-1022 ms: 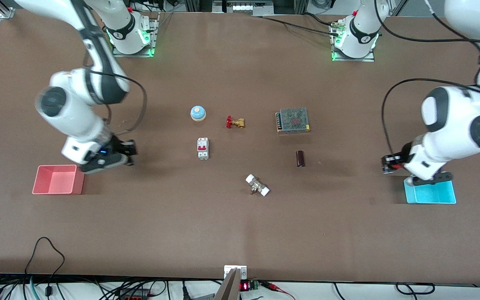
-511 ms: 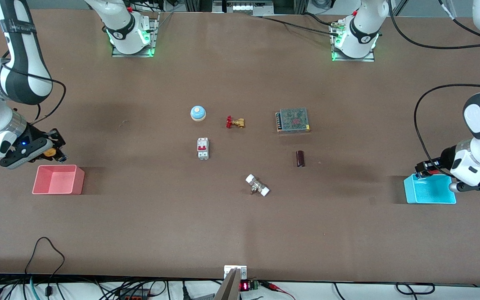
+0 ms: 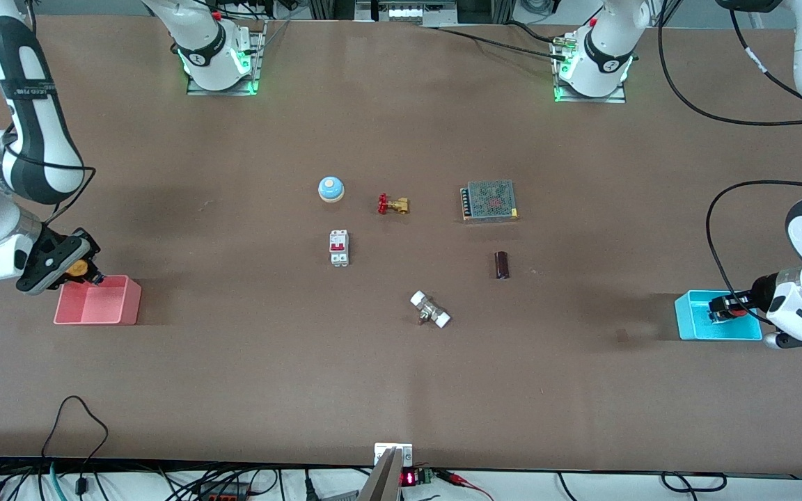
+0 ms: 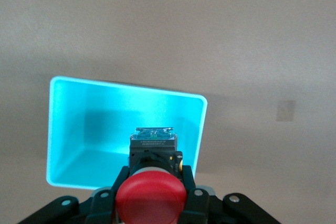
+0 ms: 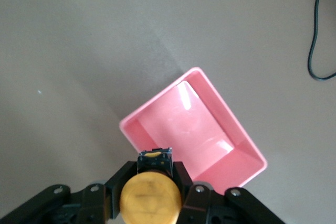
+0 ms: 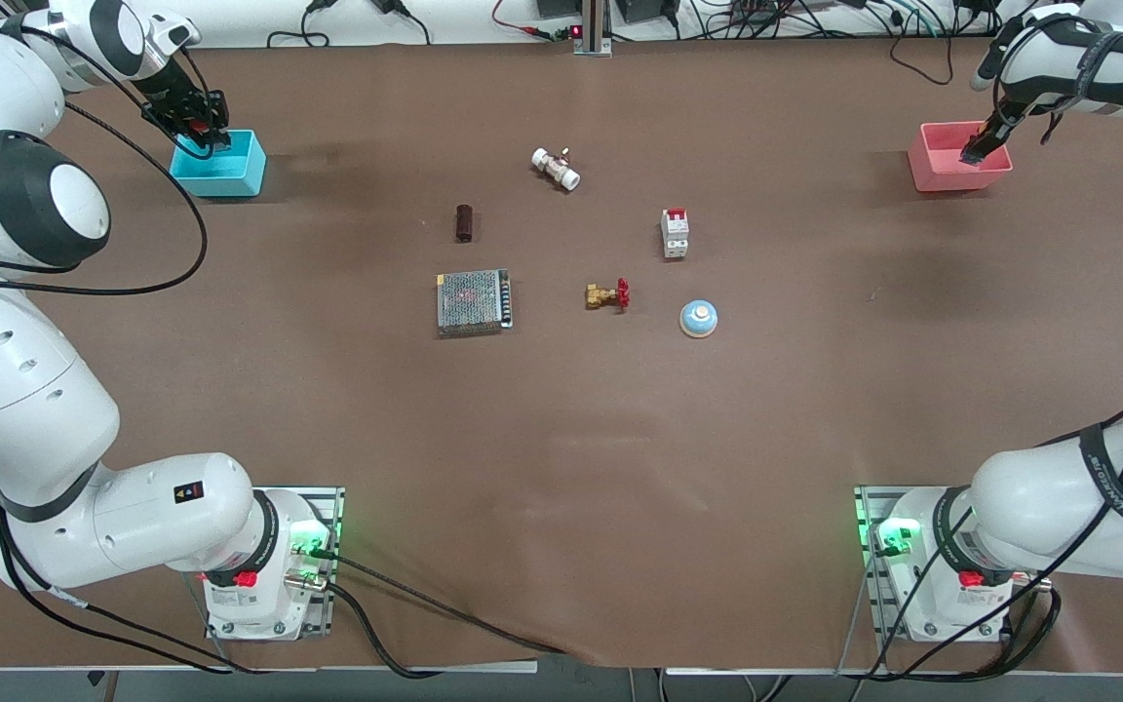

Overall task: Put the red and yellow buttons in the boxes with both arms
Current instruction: 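Lower the red button into the cyan box and open the left gripper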

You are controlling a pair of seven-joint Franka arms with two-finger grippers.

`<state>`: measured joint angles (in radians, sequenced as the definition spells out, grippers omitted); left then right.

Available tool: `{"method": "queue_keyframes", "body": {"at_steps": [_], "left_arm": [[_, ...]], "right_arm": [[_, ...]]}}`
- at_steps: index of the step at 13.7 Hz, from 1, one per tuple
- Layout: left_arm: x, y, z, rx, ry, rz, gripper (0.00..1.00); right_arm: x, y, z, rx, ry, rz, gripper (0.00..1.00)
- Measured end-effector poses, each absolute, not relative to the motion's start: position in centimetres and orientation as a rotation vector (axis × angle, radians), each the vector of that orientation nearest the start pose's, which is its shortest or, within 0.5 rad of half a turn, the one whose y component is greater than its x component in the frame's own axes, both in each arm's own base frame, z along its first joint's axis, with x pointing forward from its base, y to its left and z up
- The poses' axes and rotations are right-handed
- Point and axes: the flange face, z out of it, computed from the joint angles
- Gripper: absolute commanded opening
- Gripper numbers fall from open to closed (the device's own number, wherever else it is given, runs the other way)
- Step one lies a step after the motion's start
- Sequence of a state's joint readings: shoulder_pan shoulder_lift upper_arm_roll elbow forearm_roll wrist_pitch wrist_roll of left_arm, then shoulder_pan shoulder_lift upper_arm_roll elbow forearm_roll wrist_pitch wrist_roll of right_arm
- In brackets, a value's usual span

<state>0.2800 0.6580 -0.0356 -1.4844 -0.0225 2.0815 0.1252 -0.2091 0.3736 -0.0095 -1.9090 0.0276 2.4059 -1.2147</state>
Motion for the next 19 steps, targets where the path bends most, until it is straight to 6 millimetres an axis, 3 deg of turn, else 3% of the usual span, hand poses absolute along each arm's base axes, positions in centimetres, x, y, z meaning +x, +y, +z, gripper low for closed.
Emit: {"method": "queue_keyframes", "body": {"at_steps": [7, 12, 13, 14, 17, 19], "left_arm": [[68.4, 18.4, 24.4, -3.198, -0.115, 0.154, 0.37], [68.2, 19.3, 22.5, -3.203, -0.084, 0.176, 0.4], [68.2, 19.4, 22.6, -3.202, -0.083, 0.168, 0.43], [68.3, 19.5, 22.7, -3.2, -0.083, 0.16, 0.54], [68.6, 19.7, 22.8, -3.198, -0.083, 0.148, 0.97], [68.7, 19.7, 22.7, -3.198, -0.083, 0.147, 1.0]], "right_arm": [[65.2, -14.6, 29.1, -2.781, -1.594, -0.181, 0.3], [65.6, -15.9, 26.8, -2.761, -1.628, -0.192, 0.3], [65.6, -16.0, 26.5, -2.759, -1.626, -0.188, 0.3], [65.6, -15.9, 26.1, -2.757, -1.62, -0.187, 0.3], [65.6, -15.6, 25.7, -2.747, -1.608, -0.194, 0.3], [65.7, -15.2, 25.3, -2.732, -1.62, -0.19, 0.3]]}}
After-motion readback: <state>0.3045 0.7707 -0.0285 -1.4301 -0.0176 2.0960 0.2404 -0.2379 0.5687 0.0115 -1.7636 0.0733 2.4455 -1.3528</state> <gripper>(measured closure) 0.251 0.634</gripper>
